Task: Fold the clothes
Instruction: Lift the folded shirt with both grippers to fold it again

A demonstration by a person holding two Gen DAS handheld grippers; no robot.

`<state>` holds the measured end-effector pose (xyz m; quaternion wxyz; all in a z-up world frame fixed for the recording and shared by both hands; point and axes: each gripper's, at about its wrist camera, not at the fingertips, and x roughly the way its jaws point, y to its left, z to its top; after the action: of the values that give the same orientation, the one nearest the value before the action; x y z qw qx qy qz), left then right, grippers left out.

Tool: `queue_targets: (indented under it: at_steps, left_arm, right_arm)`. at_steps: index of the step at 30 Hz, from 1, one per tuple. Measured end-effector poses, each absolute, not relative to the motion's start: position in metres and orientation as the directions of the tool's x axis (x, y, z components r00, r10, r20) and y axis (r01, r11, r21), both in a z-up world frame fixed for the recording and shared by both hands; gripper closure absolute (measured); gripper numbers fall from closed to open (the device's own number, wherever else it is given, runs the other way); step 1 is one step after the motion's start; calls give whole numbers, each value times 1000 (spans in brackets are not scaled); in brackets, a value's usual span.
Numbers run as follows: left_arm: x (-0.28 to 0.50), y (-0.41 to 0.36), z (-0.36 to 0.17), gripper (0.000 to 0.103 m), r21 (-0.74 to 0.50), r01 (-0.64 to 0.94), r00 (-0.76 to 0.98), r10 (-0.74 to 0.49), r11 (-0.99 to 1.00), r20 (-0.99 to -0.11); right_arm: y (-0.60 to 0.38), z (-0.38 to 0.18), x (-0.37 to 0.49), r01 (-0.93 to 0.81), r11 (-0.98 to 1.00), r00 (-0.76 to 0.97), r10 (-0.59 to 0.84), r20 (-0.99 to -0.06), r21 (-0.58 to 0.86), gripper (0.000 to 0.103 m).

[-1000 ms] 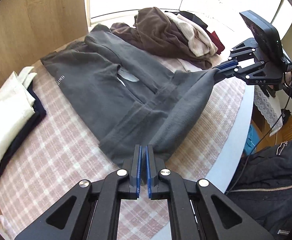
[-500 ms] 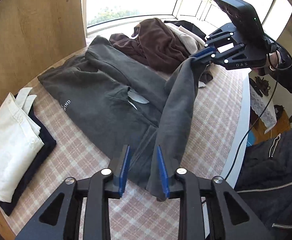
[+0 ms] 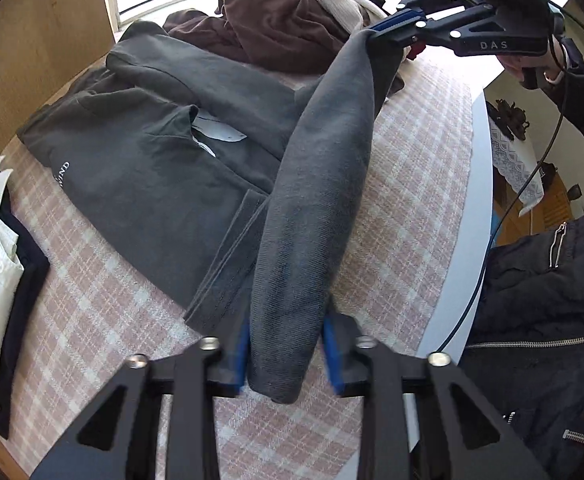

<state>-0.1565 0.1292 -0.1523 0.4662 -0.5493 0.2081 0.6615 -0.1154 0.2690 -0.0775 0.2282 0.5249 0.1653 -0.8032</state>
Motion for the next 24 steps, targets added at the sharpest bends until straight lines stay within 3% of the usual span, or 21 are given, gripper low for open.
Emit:
queue_targets:
  at_steps: [4, 14, 24]
  left_arm:
    - [-172, 124, -135, 94, -222, -834, -6, 411, -505, -911]
    - [-283, 129, -77, 94, -18, -823, -231, 363, -568, -903]
    - [-427, 140, -109, 94, -13, -798, -219, 311, -603, -925]
  right_arm:
    - [273, -76, -117, 538, -843, -348, -191, -918, -29, 95]
    - [279, -34, -202, 500, -863, -448, -181, -876, -77, 95]
    - [288, -55, -363, 444, -894, -431, -156, -889, -58, 95]
